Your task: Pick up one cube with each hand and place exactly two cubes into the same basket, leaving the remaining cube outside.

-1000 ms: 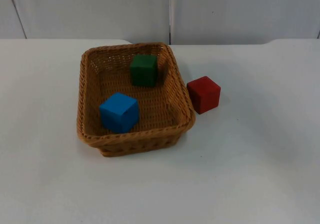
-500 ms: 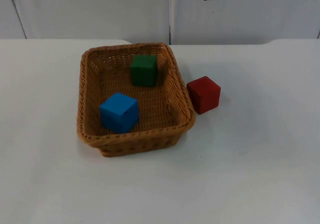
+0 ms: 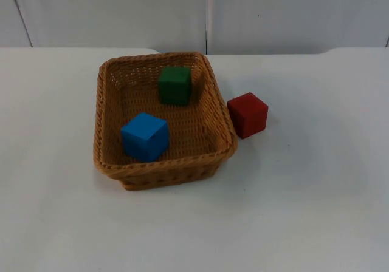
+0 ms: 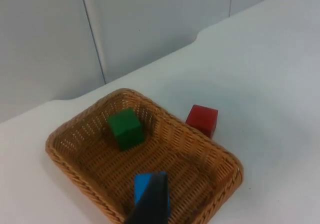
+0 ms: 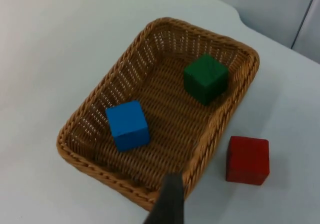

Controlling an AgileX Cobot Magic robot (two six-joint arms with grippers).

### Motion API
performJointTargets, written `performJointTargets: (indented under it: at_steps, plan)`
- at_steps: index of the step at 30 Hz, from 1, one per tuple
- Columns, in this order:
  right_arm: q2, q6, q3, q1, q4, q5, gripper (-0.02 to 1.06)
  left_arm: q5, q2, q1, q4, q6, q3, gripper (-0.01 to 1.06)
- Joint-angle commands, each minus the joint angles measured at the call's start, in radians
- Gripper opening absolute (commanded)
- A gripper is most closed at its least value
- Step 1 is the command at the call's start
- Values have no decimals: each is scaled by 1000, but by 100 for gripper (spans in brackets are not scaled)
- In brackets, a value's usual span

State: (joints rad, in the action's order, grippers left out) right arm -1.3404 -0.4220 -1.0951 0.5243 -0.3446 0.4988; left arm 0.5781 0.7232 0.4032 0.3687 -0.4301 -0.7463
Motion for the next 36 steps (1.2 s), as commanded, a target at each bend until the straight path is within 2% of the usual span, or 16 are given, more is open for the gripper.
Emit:
performJointTargets:
  at_steps: [1,8,12,21,27,36]
  plan:
    - [82,-11,44,-2,-2,5,73,36,-43,5,9,8,4,88]
    - [206,-8,118,-2,-2,10,73,88,-124,5,1,8,4,88]
    - [309,-6,188,-2,-2,21,73,147,-193,5,-15,14,4,88]
    - [453,19,294,-2,0,35,73,202,-288,5,-28,27,4,88]
    - [562,29,371,-2,0,37,73,280,-338,5,-110,88,4,88]
    - [735,29,419,-2,1,125,73,352,-451,5,-131,113,4,88]
